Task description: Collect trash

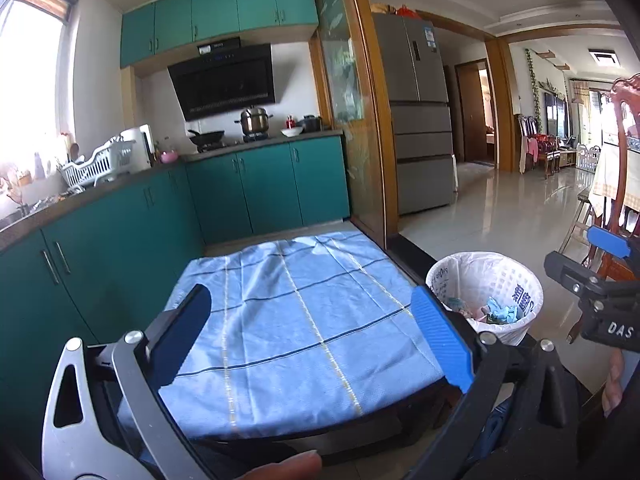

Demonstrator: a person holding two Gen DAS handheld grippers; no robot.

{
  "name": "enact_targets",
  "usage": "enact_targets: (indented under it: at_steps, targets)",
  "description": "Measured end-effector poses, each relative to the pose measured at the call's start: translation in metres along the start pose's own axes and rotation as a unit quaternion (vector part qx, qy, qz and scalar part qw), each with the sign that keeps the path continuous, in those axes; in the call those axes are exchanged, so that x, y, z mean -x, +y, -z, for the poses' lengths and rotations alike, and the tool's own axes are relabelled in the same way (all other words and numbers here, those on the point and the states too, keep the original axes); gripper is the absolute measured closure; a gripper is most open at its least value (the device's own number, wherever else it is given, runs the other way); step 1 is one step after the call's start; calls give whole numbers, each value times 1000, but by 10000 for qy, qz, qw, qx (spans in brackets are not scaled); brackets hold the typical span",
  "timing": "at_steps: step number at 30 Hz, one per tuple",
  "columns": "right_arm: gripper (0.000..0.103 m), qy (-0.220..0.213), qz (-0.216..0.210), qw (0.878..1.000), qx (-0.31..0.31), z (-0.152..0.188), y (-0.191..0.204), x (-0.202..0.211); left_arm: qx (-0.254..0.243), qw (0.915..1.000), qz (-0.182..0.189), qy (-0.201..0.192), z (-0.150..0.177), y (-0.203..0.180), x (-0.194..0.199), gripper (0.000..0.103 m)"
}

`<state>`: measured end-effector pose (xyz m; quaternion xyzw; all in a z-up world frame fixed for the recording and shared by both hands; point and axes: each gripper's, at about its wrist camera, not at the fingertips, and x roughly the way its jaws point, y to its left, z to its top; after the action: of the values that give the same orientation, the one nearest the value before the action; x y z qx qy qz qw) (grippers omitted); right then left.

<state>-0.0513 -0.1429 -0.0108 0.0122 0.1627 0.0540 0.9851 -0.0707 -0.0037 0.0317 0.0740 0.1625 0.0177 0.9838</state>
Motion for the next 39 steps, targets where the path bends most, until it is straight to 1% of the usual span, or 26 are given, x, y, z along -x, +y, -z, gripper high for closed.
enact_targets:
  at_steps: [3,8,15,39]
  targets:
    - [3,-65,28,10000,27,-3,6,6,82,9999,-4,-71,-2,7,10,3]
    - [3,-166,165,9994,243,-5,17,13,166,9998,-13,-91,-1,14,12,3]
    - [3,-204,181,9987,422,-3,28,17,215,9997,-8,-63,2,18,12,3]
    - [3,-183,162,9990,375,1,32,17,252,9996,-22,87,5,18,5,3]
